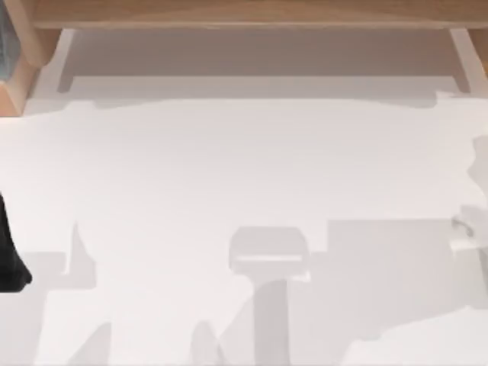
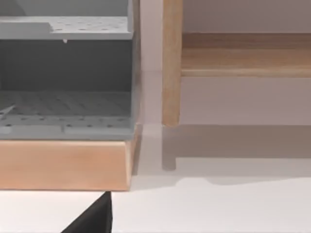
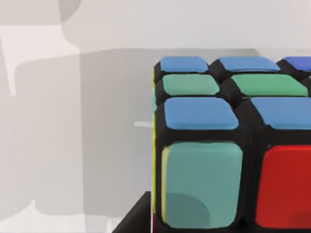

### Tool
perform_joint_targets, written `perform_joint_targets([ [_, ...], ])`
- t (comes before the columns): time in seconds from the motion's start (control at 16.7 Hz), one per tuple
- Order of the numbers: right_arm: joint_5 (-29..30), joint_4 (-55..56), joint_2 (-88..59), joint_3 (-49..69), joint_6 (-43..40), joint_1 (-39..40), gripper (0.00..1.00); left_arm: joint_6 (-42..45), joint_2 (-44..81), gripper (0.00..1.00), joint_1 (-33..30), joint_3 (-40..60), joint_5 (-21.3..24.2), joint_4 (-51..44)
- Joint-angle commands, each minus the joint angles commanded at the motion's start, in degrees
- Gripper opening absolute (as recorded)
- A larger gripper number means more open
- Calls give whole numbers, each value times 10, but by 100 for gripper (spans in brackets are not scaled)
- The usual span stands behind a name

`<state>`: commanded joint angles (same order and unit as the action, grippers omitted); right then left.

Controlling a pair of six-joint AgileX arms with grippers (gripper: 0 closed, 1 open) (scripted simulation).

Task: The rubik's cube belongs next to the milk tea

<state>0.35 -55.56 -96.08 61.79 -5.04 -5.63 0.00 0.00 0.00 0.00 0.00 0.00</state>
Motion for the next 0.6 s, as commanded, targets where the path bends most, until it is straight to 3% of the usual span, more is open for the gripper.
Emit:
perform_joint_targets([
  [0.24, 0, 0, -1, -1, 0, 0, 0, 0, 0, 100, 0, 0, 0, 0],
  [0.6, 0, 0, -1, -1, 0, 0, 45, 0, 0, 100, 0, 0, 0, 0],
])
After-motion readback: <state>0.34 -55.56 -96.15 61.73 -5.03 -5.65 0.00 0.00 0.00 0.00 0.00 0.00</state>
